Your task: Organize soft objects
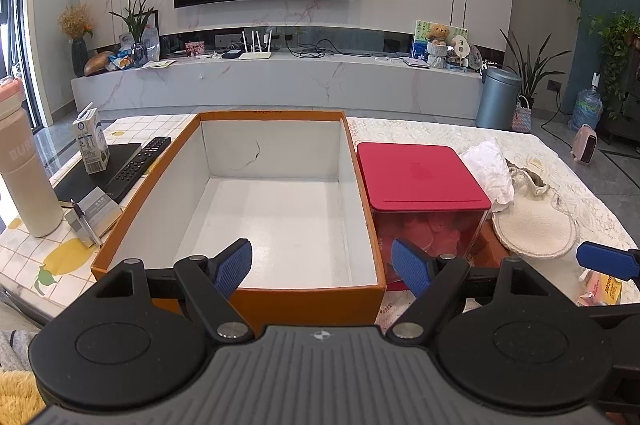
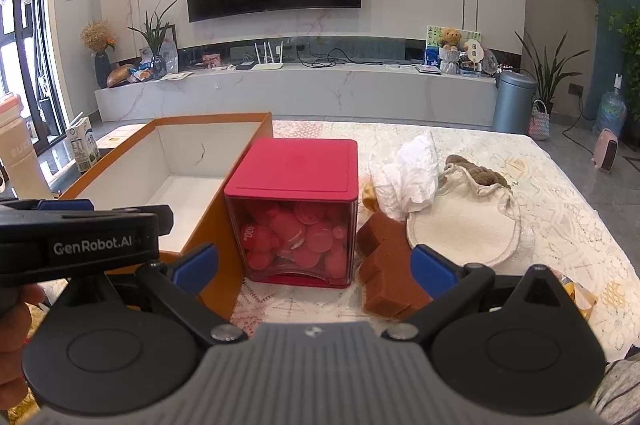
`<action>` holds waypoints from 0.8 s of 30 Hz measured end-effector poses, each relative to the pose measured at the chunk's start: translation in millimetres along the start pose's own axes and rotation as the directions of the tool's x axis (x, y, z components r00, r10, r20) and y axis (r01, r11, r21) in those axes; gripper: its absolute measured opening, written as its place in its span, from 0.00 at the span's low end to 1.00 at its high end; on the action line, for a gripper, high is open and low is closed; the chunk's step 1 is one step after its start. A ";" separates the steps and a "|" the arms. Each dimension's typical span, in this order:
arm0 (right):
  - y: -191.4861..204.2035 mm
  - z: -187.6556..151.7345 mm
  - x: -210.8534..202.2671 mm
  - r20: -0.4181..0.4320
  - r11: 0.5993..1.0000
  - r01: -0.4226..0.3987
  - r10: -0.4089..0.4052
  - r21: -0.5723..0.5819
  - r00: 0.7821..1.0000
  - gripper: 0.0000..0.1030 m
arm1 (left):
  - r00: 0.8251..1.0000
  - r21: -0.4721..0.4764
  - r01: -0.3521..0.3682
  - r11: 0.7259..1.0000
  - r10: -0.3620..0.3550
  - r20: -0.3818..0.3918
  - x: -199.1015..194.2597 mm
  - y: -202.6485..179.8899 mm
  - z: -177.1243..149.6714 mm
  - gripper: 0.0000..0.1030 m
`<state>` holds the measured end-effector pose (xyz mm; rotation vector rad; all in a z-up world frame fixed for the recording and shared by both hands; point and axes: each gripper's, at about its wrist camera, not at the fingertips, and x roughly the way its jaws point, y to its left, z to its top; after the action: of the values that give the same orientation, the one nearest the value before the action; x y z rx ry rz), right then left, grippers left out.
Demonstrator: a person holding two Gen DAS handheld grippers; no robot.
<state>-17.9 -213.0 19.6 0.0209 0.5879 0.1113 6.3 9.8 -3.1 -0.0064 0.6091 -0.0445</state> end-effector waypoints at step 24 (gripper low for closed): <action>-2.1 -2.8 2.7 -0.017 1.000 0.005 -0.005 0.007 1.000 0.97 | 1.000 -0.001 0.001 1.000 -0.001 -0.022 4.3 -4.9 -2.9 0.91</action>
<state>-17.0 -214.8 15.7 0.0256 0.6056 0.1049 8.0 4.7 -7.8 -0.0074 0.6315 -0.0452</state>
